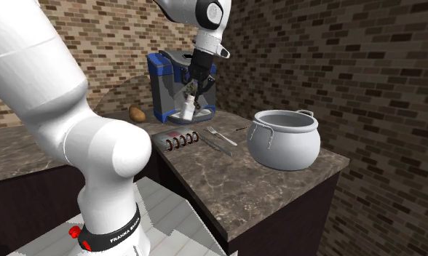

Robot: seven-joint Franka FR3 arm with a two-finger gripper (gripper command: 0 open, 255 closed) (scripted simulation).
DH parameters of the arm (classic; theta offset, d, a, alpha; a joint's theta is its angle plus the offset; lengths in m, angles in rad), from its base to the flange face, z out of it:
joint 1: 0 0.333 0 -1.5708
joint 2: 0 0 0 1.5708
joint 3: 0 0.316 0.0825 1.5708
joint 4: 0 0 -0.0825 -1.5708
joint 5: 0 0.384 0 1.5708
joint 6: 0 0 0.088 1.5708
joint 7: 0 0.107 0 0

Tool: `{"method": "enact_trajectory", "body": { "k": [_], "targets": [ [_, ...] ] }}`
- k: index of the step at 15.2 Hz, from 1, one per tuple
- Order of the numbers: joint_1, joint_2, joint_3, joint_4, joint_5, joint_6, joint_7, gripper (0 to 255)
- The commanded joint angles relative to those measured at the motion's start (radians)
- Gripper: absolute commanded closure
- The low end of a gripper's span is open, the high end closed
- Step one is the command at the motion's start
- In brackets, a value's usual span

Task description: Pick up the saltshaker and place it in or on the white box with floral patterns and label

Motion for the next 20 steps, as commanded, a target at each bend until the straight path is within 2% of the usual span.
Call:
{"method": "enact_trajectory", "body": {
  "k": [1,8,20],
  "targets": [
    [0.021,0.017,0.03,0.025,0.022,0.002,0.044,255],
    [0.098,0.128,0.139,0.149,0.093,0.033,0.204,255],
    [0.101,0.152,0.144,0.014,0.105,0.187,0.161,255]
  ]
}}
